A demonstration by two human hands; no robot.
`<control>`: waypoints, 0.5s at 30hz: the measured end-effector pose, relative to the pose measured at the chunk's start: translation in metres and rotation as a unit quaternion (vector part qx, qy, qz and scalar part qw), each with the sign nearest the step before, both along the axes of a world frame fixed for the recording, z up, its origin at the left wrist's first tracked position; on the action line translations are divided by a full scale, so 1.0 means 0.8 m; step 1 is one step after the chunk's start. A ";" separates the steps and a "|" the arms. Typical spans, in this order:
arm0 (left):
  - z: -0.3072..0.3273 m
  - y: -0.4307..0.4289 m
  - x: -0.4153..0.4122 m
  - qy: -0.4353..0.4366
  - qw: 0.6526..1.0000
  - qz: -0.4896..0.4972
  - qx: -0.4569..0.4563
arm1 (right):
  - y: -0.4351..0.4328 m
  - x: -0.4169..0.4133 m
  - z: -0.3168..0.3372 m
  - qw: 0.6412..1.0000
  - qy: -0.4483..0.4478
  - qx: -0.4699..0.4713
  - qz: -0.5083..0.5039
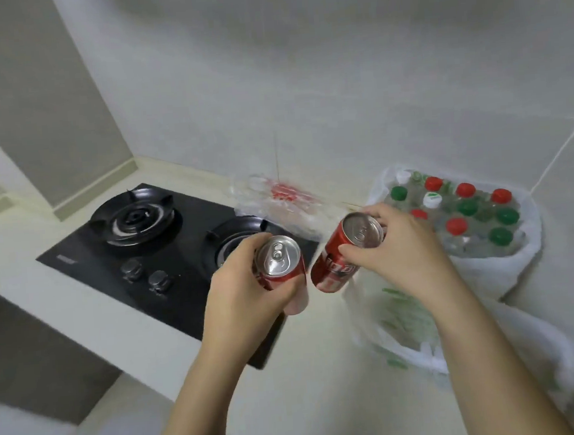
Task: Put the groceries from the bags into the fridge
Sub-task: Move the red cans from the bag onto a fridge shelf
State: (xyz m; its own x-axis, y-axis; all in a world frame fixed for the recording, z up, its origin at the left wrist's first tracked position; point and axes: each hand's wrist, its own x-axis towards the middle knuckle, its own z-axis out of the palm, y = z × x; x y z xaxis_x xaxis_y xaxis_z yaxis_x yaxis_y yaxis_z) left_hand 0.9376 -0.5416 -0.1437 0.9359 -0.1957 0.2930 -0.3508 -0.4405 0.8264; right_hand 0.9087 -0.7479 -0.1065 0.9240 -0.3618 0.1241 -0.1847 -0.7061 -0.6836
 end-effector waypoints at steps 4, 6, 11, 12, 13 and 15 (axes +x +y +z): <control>-0.061 0.067 -0.012 0.038 0.994 0.098 0.035 | 0.053 0.024 -0.060 0.995 0.062 0.019 0.069; -0.098 0.088 -0.019 0.065 0.987 0.138 0.053 | 0.073 0.028 -0.096 0.991 0.101 0.007 0.089; -0.169 0.110 -0.030 0.108 0.976 0.181 0.062 | 0.104 0.025 -0.170 0.981 0.166 -0.036 0.097; -0.177 0.110 -0.031 0.112 0.975 0.183 0.060 | 0.106 0.024 -0.179 0.980 0.170 -0.039 0.096; -0.184 0.109 -0.031 0.116 0.974 0.185 0.058 | 0.108 0.023 -0.187 0.980 0.169 -0.041 0.097; -0.194 0.108 -0.030 0.121 0.973 0.187 0.054 | 0.109 0.022 -0.199 0.981 0.162 -0.042 0.099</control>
